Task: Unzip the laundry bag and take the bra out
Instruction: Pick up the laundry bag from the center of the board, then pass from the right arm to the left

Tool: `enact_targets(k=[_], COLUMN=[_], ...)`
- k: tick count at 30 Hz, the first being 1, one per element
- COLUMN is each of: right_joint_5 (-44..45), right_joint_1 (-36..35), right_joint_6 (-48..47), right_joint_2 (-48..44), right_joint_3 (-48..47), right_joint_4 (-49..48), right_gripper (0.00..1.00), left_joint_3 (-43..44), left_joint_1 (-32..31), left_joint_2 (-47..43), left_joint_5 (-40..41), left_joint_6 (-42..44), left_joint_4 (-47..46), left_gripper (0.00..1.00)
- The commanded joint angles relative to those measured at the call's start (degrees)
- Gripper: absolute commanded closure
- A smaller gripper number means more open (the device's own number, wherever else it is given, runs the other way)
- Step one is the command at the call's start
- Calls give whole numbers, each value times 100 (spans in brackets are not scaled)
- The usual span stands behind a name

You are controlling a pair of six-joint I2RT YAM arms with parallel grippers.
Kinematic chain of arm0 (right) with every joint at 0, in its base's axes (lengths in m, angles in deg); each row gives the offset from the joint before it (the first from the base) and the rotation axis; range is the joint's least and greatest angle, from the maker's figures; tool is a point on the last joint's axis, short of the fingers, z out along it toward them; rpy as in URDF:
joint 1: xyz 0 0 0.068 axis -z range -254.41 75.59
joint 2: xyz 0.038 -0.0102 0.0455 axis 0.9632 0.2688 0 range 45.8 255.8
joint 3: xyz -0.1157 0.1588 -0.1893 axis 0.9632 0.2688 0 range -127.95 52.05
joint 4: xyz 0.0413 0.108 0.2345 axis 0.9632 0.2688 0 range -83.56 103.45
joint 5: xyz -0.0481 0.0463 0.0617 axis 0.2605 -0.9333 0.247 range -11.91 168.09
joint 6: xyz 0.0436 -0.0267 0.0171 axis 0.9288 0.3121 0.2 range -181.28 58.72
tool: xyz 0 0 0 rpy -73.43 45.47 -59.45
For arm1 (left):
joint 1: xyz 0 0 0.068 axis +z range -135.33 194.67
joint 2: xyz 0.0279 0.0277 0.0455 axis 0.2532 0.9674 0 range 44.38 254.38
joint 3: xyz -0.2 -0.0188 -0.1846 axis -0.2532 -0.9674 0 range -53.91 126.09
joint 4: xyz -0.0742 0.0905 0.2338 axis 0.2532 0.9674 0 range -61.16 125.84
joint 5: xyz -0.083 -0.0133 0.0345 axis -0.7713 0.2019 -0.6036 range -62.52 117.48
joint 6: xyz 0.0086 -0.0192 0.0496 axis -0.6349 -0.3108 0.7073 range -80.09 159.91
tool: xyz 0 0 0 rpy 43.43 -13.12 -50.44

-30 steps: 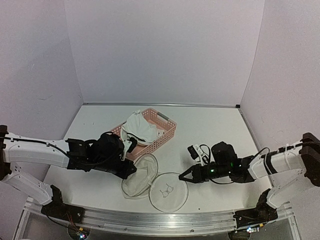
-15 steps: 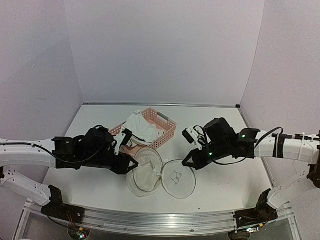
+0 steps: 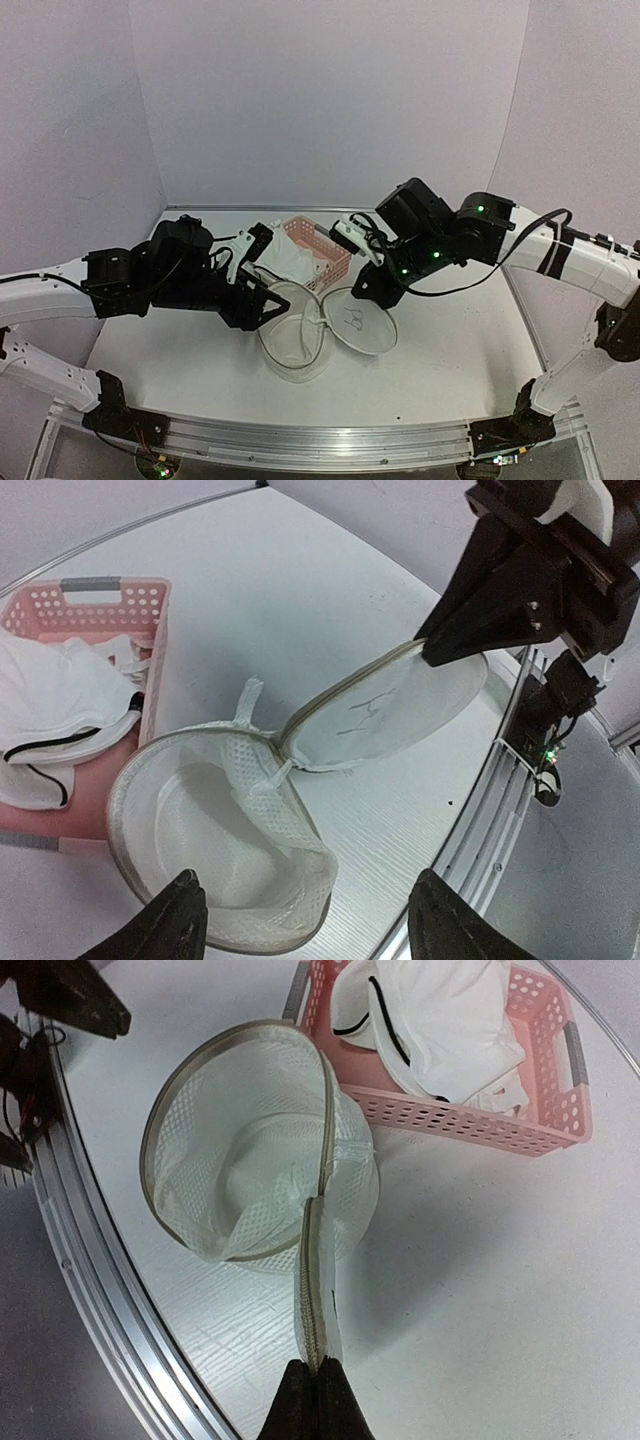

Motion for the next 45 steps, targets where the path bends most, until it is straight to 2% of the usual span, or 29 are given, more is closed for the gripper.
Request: enact_targets(k=[1, 6, 13, 22, 31, 45], right_joint_5=[194, 0, -170, -442, -620, -680], right_joint_1=[-174, -362, -582, -675, -720, -721], right_joint_6=[-898, -1379, -1690, -1828, -1987, -1940], right_joint_2=[285, 525, 542, 425, 280, -412], right_joint_3=[-776, -1253, -1406, -1490, -1386, -559], right_joint_4=[837, 1208, 1248, 1140, 971, 536], right_gripper=[100, 100, 100, 100, 100, 100], left_joint_3=[354, 101, -165, -141, 39, -494], left_joint_1=[-67, -85, -83, -85, -82, -76], left_joint_2=[78, 77, 231, 793, 1183, 644], left_joint_5=[-615, -1354, -1745, -2830, -3137, -2825], left_joint_6=[845, 1496, 2116, 2711, 2834, 2512], left_joint_4=[-155, -730, -1527, -2033, -2279, -3014], left_gripper=[29, 27, 24, 28, 47, 48])
